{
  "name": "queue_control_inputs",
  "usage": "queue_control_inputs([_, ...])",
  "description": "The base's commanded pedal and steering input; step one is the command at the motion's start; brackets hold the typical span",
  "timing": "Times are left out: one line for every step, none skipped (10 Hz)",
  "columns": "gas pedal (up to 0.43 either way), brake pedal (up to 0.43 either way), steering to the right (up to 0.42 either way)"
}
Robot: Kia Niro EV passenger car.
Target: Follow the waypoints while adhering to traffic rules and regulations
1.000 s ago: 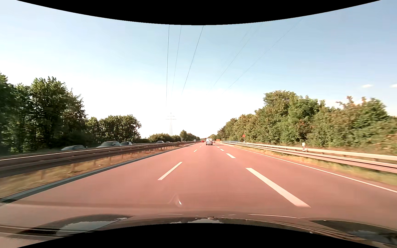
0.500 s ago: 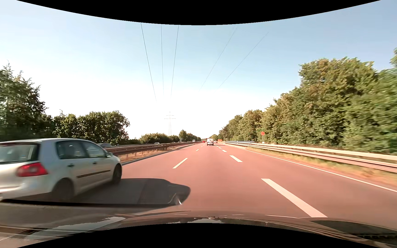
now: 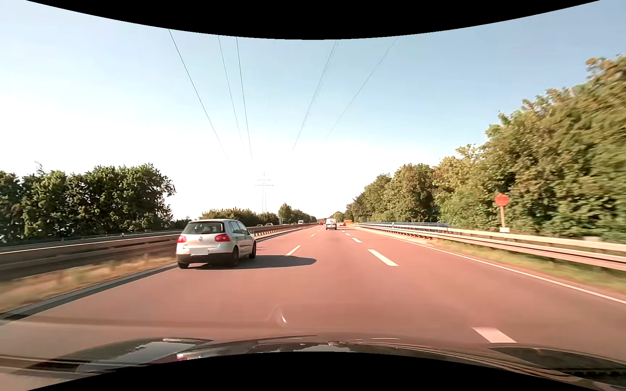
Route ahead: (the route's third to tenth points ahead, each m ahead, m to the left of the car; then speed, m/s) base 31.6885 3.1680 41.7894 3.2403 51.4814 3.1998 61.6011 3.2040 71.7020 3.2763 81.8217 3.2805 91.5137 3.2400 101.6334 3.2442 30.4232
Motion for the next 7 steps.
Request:
queue_control_inputs([0.35,0.006,-0.003])
queue_control_inputs([0.35,0.006,-0.003])
queue_control_inputs([0.35,0.006,-0.003])
queue_control_inputs([0.35,0.006,-0.003])
queue_control_inputs([0.35,0.006,-0.003])
queue_control_inputs([0.35,0.006,-0.001])
queue_control_inputs([0.35,0.006,-0.001])
